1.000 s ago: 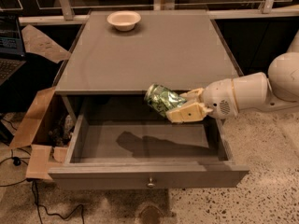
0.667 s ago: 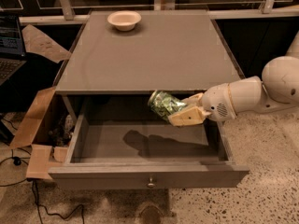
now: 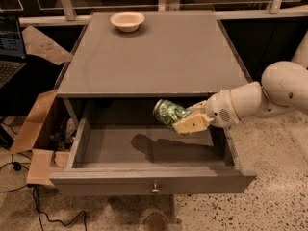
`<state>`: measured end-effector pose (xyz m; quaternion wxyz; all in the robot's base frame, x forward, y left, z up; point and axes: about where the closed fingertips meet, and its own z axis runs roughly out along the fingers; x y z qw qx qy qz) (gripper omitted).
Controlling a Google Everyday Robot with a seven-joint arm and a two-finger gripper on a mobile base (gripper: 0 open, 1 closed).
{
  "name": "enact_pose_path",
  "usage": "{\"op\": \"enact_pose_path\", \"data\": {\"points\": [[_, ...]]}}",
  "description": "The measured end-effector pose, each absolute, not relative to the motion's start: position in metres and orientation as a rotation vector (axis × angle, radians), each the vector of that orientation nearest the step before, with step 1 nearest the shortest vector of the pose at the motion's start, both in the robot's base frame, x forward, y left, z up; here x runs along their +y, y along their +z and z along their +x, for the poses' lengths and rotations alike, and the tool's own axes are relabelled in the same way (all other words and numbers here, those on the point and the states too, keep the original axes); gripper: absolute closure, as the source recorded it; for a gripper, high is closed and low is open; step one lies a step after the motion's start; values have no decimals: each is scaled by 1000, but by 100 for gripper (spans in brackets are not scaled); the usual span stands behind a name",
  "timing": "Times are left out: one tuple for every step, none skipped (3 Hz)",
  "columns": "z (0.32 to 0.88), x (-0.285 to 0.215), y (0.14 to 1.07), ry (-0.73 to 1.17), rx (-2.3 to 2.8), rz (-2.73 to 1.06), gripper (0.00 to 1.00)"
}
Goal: Place green can into top drawer
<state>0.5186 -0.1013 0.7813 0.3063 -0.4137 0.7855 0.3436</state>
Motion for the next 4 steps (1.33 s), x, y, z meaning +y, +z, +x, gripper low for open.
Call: {"op": "enact_pose_path", "data": {"points": [[518, -100, 773, 890, 2085, -1059, 100], [519, -93, 737, 964, 2118, -969, 100], [523, -84, 694, 1082, 2147, -898, 100], [522, -75, 656, 1186, 2186, -859, 100]]}}
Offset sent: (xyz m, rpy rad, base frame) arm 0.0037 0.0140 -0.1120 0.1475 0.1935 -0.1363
